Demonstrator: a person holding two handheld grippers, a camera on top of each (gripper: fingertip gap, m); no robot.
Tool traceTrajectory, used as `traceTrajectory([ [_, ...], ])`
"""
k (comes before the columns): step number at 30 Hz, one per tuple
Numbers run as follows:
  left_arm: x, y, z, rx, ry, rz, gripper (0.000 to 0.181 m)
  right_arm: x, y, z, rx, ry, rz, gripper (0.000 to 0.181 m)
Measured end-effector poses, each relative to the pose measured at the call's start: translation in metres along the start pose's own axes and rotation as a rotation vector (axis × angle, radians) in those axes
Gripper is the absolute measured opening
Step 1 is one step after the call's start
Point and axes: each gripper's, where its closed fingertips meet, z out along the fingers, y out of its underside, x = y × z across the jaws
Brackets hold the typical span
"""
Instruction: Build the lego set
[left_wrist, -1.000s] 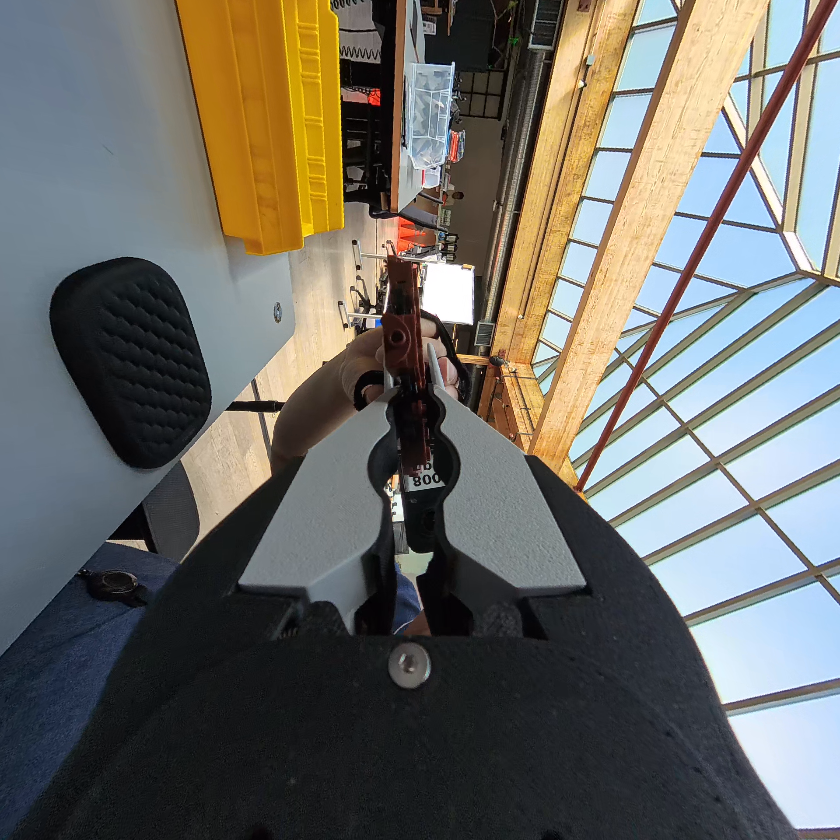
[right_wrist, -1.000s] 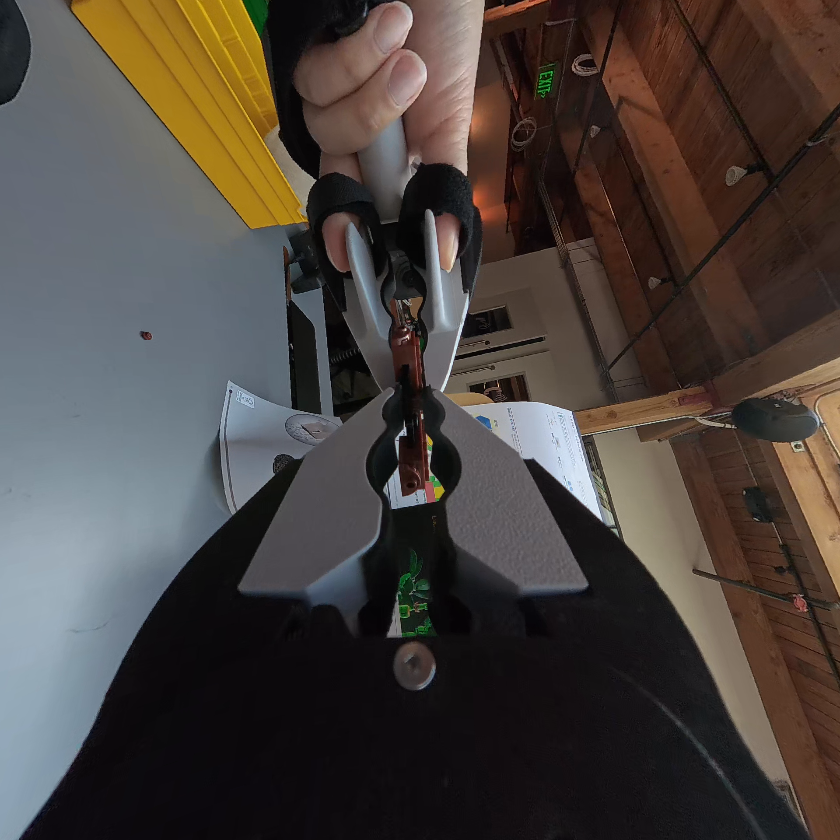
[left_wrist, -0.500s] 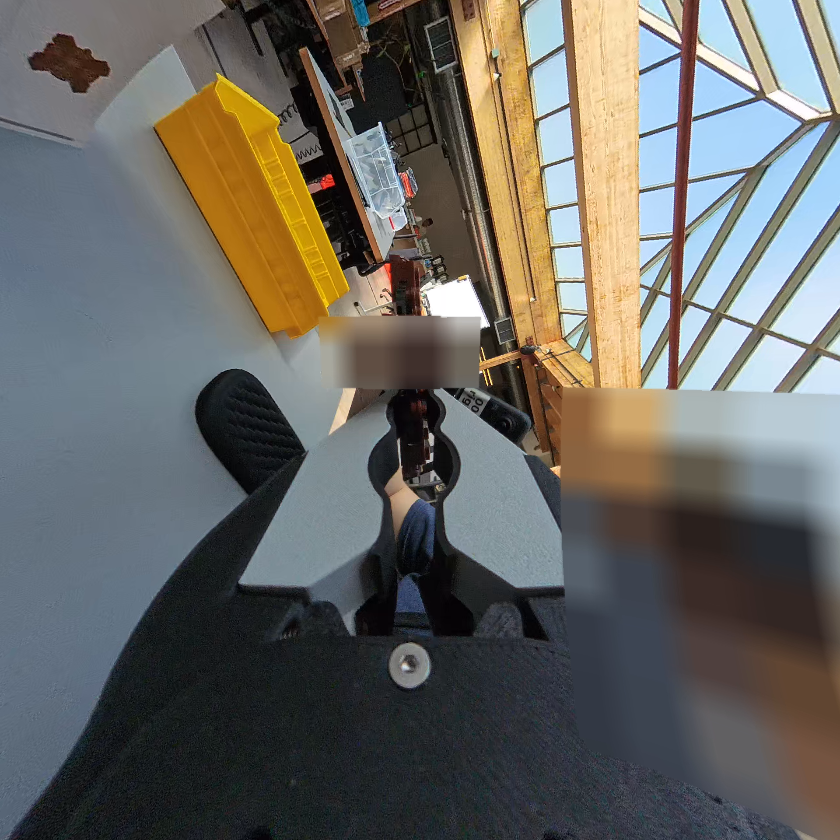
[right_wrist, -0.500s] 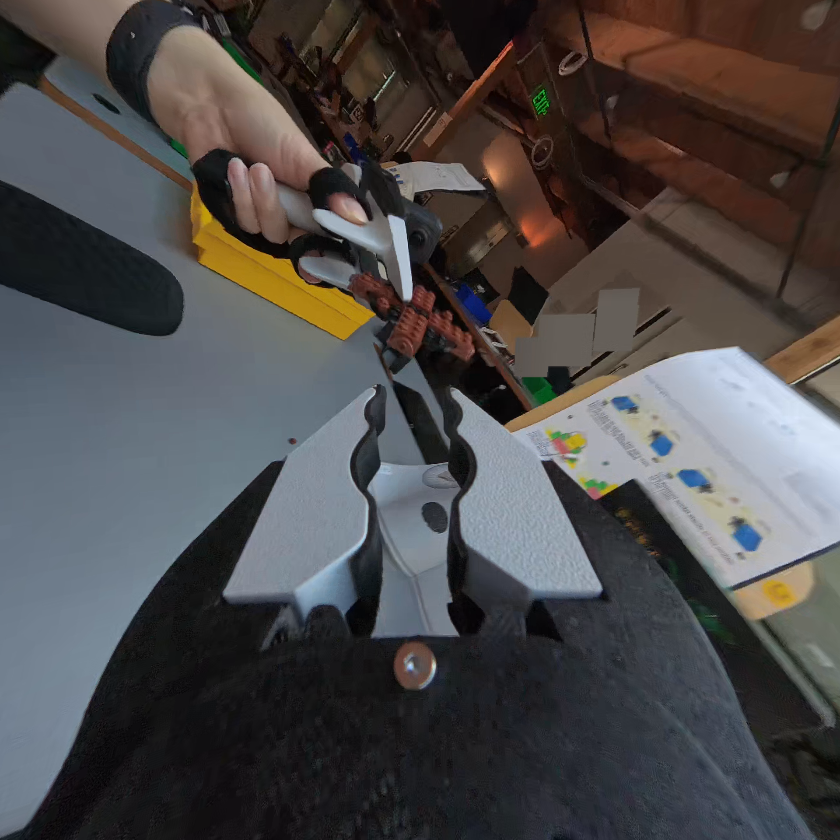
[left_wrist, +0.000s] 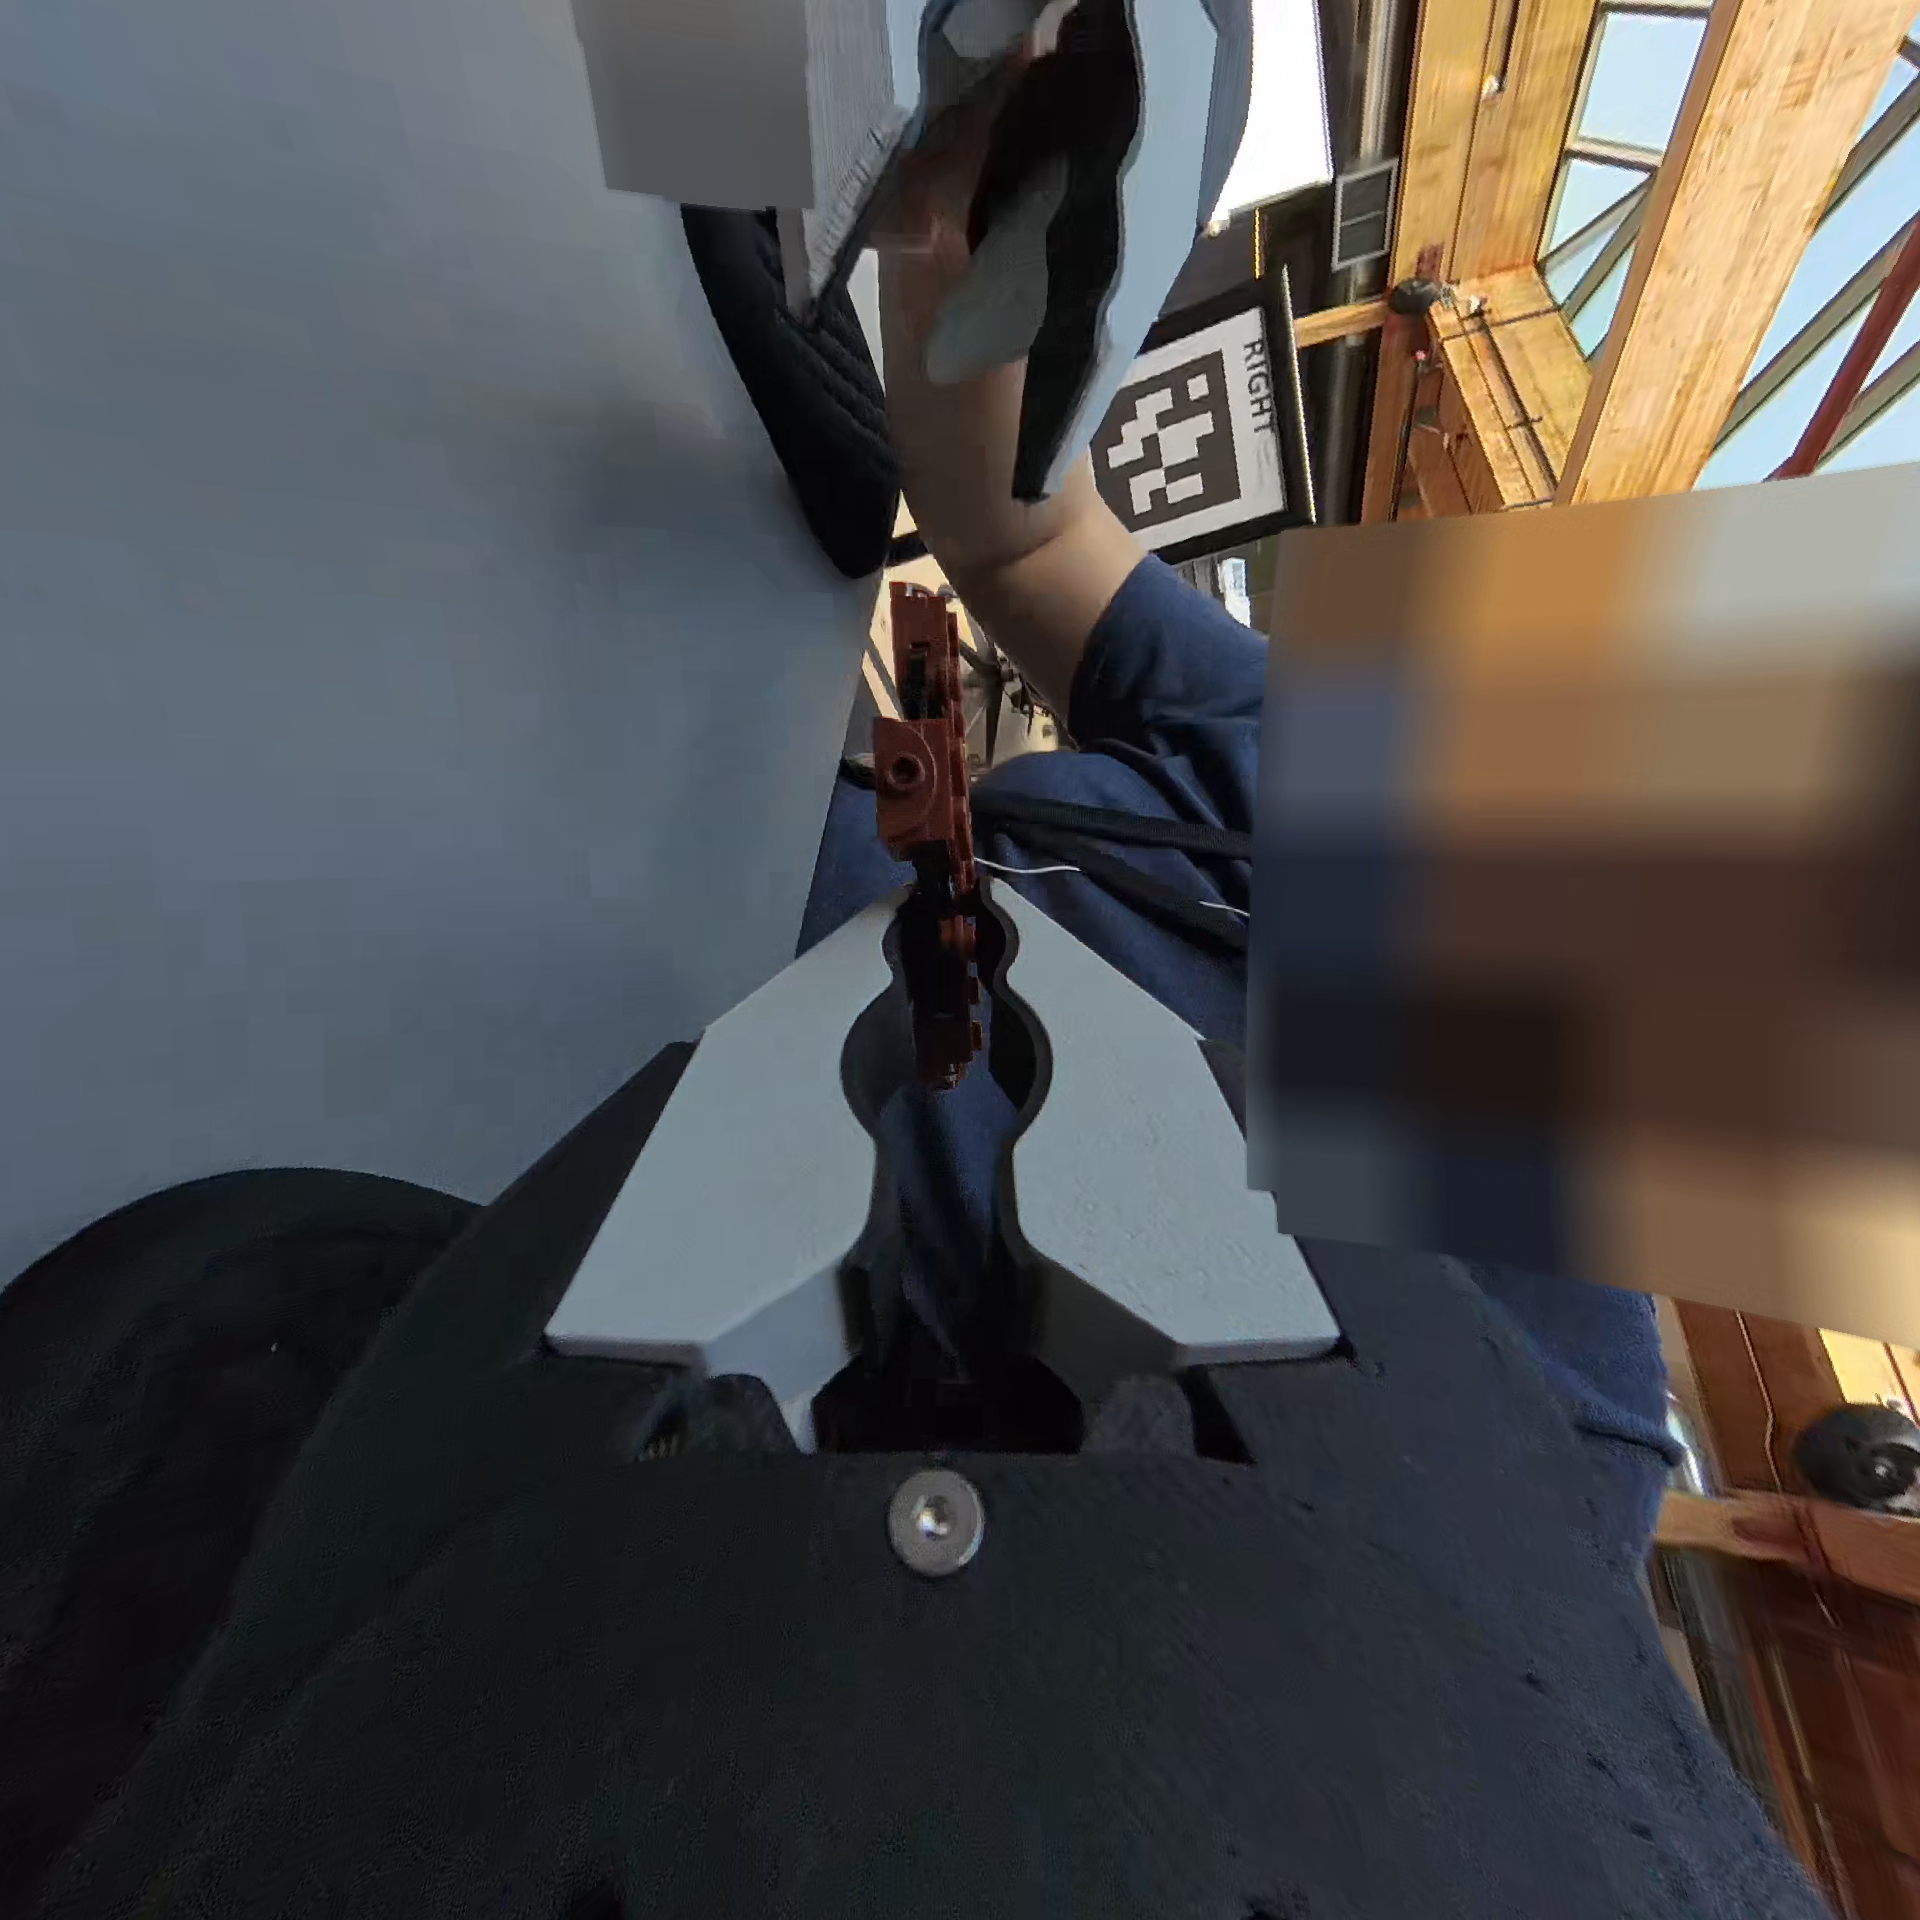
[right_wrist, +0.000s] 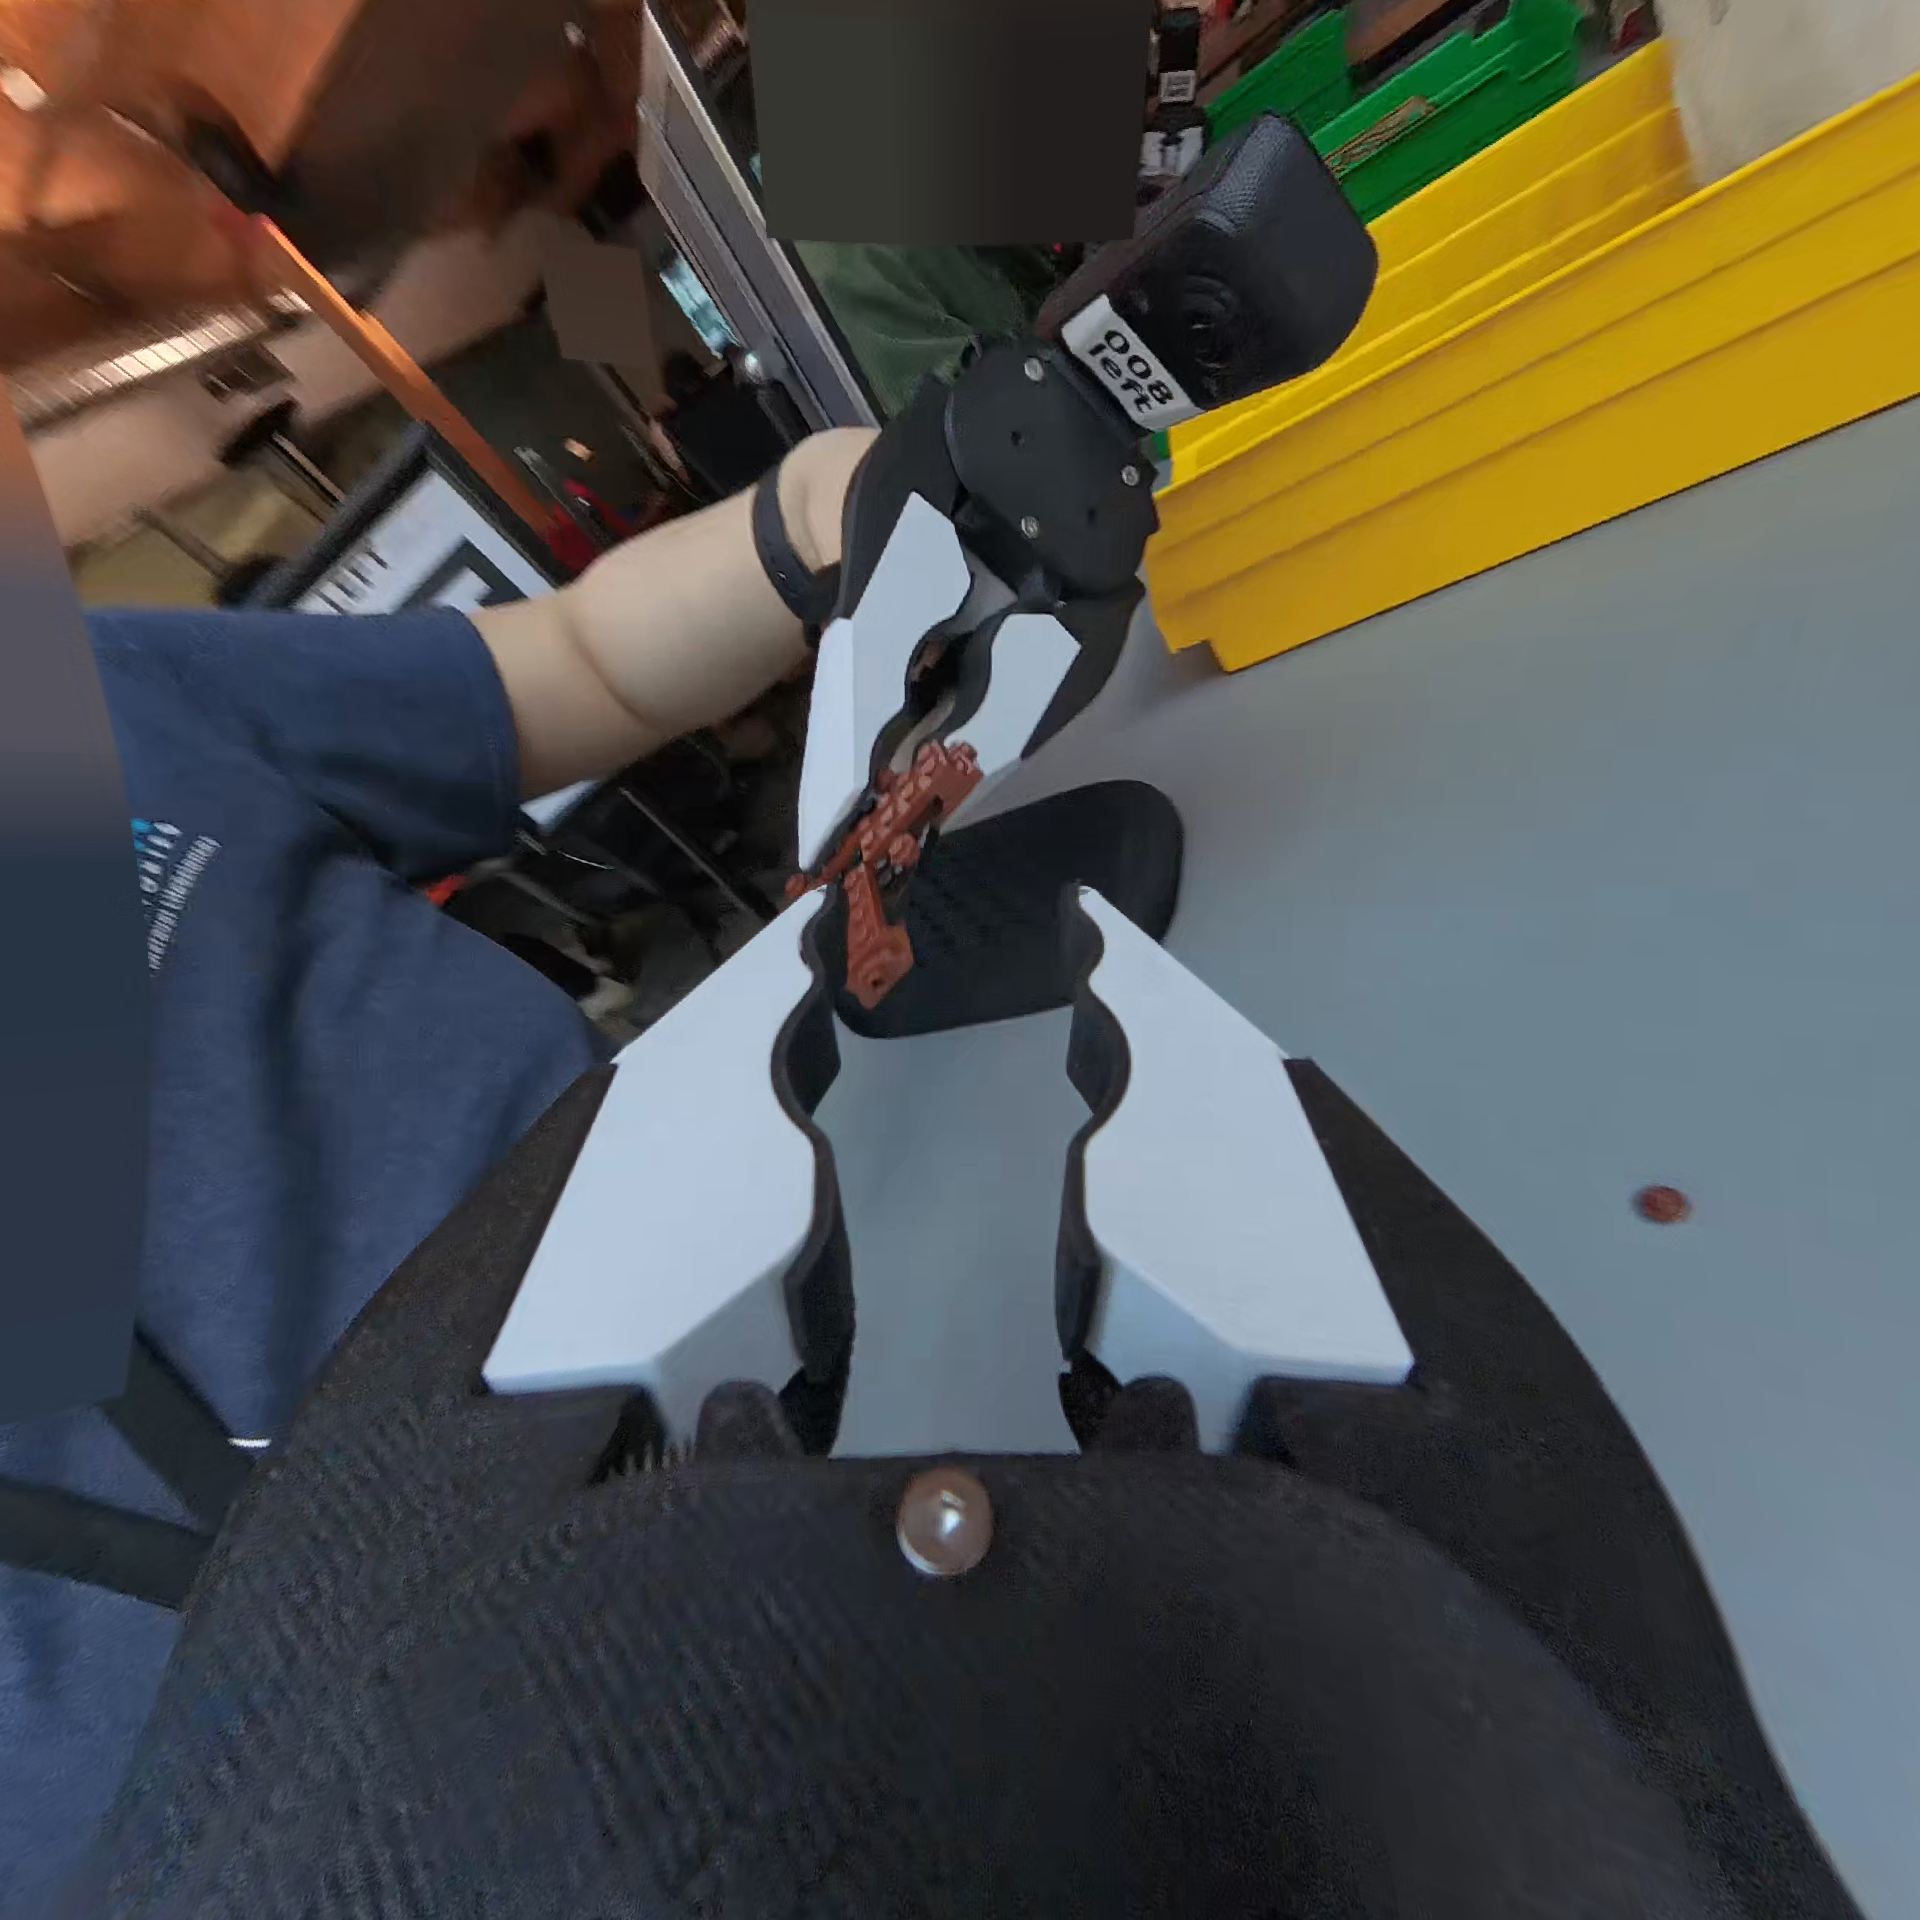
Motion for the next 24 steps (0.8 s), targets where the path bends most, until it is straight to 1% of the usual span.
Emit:
traceTrajectory([
  [1,0.001,0.003,0.001,-0.039,0.017,0.0,0.006,0.0,0.0,0.009,0.003,-0.055,0.083,0.042],
  [3,0.002,0.009,0.003,-0.122,0.038,0.013,0.006,-0.005,0.017,0.025,-0.087,-0.146,0.204,0.043],
  [5,-0.003,0.014,0.005,-0.202,0.031,0.026,0.005,-0.013,0.032,0.034,-0.14,-0.215,0.284,0.038],
  [7,-0.01,0.013,0.007,-0.248,0.015,0.032,0.006,-0.023,0.037,0.037,-0.128,-0.291,0.351,0.026],
  [8,-0.011,0.01,0.009,-0.252,0.03,0.033,0.006,-0.025,0.041,0.037,-0.128,-0.306,0.382,0.02],
  [11,-0.012,0.006,0.013,-0.276,0.073,0.033,0.006,-0.025,0.045,0.032,-0.074,-0.326,0.429,0.013],
  [13,-0.013,0.0,0.017,-0.249,0.116,0.01,0.007,-0.021,0.044,0.025,-0.013,-0.334,0.483,0.01],
  [14,-0.01,-0.005,0.018,-0.223,0.157,-0.012,0.014,-0.017,0.044,0.021,0.016,-0.327,0.498,0.01],
  [15,-0.01,-0.011,0.018,-0.191,0.19,-0.028,0.025,-0.011,0.046,0.017,0.031,-0.304,0.506,0.01],
  [16,-0.013,-0.016,0.019,-0.152,0.2,-0.033,0.028,-0.005,0.05,0.014,0.036,-0.274,0.508,0.01],
  [19,-0.025,-0.031,0.021,-0.027,0.201,0.024,0.034,0.005,0.056,0.004,0.053,-0.241,0.524,0.01],
  [22,-0.038,-0.045,0.027,0.058,0.167,0.084,0.041,0.02,0.059,-0.01,0.089,-0.183,0.54,0.01],
  [24,-0.038,-0.054,0.029,0.092,0.182,0.093,0.043,0.024,0.057,-0.02,0.125,-0.195,0.563,0.01],
])
